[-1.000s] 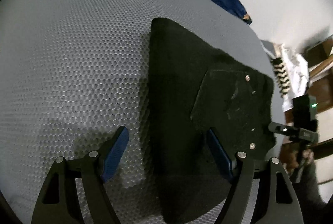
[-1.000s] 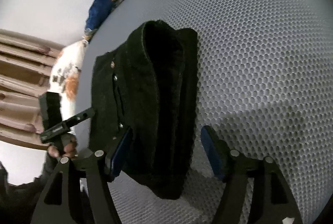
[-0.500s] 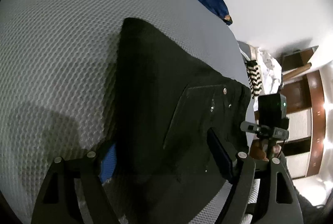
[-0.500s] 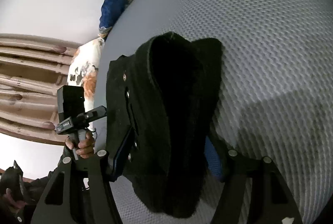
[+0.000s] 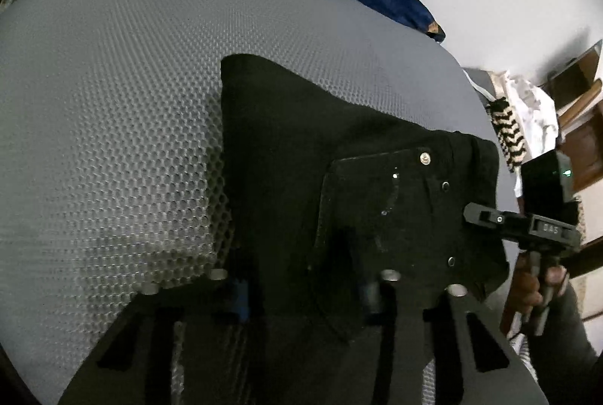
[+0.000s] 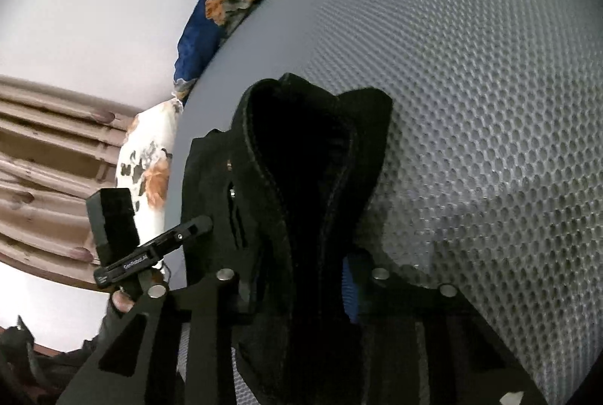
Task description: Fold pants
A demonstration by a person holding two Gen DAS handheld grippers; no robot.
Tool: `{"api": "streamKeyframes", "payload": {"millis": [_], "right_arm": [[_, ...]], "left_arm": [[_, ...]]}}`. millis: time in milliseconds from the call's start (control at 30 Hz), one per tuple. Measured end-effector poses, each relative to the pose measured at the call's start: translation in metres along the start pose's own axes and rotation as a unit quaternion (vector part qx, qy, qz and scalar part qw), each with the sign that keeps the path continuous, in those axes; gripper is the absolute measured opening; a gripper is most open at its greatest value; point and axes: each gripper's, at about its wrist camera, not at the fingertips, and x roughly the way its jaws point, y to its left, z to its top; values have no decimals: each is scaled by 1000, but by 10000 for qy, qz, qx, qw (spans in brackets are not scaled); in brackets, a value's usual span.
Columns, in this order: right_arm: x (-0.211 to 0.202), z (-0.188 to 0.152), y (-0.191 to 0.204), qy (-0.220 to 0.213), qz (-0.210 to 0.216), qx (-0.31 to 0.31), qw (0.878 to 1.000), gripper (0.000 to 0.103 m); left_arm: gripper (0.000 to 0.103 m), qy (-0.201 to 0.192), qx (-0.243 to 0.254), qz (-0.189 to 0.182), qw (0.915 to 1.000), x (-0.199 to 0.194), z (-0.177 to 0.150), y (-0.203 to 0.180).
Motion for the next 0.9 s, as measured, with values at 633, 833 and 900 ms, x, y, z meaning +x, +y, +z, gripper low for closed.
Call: {"api": "streamKeyframes", "payload": {"millis": [633, 833, 900], "right_arm": [[44, 31, 83, -7, 81, -375, 9993, 24], [67, 54, 100, 80, 197, -483, 9986, 24], [75, 64, 106, 114, 208, -526, 9983, 24]], "left_arm": [[22, -603, 170, 582, 9963, -70, 1, 20], [22, -766, 25, 677, 9948, -79, 28, 43], [22, -823, -48, 674, 9943, -80, 37, 51]]}}
